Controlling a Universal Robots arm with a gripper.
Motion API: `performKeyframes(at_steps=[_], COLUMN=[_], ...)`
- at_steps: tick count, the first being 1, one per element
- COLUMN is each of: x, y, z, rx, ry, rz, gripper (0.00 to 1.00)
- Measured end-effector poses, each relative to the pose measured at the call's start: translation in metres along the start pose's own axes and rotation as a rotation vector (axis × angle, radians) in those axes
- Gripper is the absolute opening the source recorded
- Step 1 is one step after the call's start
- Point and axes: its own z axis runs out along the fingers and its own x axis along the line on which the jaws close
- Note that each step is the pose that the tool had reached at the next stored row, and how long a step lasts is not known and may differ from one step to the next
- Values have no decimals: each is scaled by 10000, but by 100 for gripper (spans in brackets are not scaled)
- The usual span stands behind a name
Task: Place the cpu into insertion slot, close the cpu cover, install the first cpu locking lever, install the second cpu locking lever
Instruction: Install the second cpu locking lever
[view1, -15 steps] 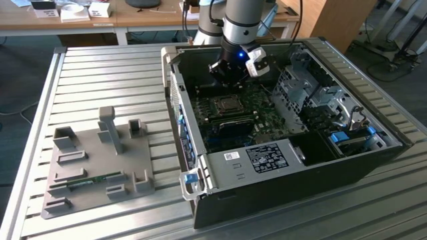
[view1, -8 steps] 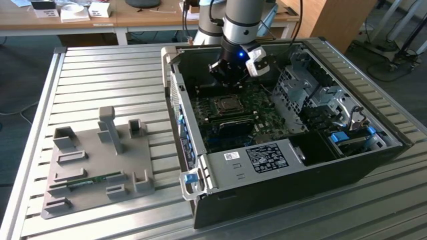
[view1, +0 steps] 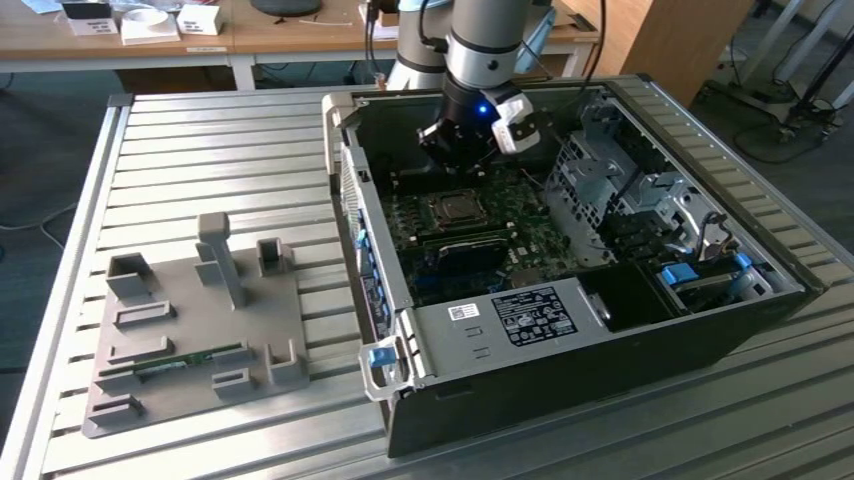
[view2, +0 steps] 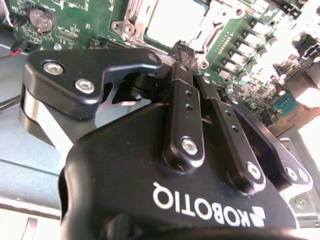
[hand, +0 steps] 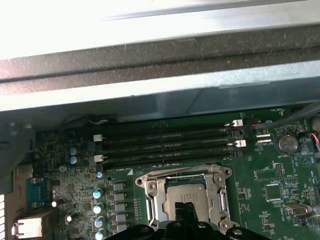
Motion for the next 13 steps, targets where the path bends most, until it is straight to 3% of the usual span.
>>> performKeyframes(at_steps=[8,13], x=[-10,-10], y=[-81,-89], z=[-7,-8], rx=[-1,-1], ry=[-1,-1], rz=[1,2], gripper=[11,11])
